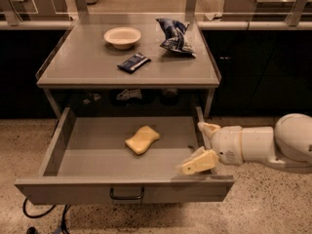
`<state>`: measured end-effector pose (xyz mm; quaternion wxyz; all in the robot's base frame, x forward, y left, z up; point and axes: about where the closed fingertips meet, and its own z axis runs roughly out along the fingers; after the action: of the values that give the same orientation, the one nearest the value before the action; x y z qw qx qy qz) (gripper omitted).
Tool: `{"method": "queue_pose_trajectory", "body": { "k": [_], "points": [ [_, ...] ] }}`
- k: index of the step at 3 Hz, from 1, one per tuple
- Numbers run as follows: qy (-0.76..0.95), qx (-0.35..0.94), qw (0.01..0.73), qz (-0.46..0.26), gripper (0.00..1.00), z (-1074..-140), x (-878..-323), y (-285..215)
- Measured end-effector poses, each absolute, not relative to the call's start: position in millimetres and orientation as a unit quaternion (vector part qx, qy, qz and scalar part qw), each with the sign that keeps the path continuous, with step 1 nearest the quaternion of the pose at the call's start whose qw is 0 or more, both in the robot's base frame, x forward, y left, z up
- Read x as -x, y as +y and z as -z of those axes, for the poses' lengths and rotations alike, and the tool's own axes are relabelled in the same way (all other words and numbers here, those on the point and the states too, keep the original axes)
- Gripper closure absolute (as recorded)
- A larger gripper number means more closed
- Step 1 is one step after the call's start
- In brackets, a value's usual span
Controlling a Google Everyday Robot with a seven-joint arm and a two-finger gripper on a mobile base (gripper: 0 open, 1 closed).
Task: Pick sponge from top drawer and place on counter
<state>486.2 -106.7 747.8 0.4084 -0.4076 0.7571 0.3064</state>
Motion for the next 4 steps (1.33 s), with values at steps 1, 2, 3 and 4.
{"method": "queue_pose_trajectory", "body": {
  "k": [1, 2, 3, 4],
  "points": [
    [0.752, 0.388, 0.44, -0.3, 0.0, -759, -491, -57],
    [0.757, 0.371, 0.462, -0.276, 0.0, -763, -508, -57],
    [0.782, 0.383, 0.438, -0.222, 0.0, -748, -507, -60],
    [0.8, 0.391, 0.428, -0.153, 0.0, -741, -525, -58]
  ]
}}
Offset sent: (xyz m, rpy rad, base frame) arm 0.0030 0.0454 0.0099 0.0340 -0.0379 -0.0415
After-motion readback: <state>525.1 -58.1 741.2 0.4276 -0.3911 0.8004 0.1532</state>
